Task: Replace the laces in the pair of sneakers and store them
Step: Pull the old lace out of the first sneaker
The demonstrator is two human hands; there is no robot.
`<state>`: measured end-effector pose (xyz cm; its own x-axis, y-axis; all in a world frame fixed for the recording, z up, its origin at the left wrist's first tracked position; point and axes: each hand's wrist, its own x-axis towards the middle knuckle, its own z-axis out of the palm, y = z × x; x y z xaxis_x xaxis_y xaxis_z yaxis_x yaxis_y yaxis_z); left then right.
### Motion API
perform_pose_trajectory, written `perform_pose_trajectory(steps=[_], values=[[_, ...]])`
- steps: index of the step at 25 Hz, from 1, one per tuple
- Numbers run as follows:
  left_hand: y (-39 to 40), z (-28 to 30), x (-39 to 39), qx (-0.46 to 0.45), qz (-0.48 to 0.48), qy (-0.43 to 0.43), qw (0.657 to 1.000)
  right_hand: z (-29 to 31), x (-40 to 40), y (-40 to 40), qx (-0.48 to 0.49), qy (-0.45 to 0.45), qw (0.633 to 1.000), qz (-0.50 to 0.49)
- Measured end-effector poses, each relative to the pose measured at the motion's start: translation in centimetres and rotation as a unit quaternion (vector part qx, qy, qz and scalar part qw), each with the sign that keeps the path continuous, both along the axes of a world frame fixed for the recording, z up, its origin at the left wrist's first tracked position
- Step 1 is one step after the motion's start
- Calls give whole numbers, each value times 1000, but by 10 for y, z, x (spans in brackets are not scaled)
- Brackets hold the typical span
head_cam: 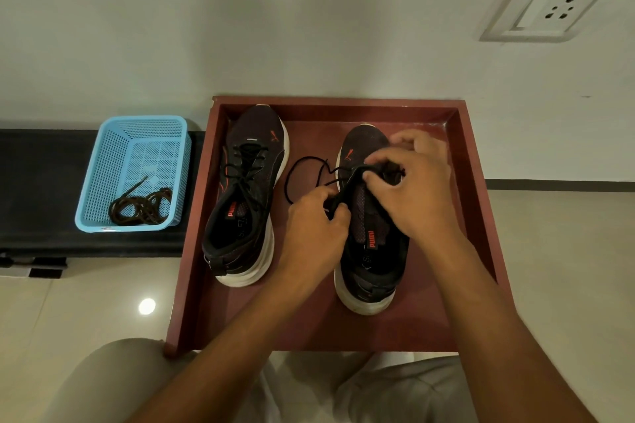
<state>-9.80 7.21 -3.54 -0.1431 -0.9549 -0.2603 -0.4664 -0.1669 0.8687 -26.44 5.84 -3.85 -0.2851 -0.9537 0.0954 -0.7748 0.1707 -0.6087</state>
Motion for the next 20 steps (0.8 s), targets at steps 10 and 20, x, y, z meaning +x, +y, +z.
perform_pose_trajectory(steps=[10,20], values=[[0,-4,-2,-5,8,-3,1000,-8,12,-2,24,20,999,19],[-2,-5,0,-2,2,-9,1000,11,-36,7,-69,-124,975,-173]])
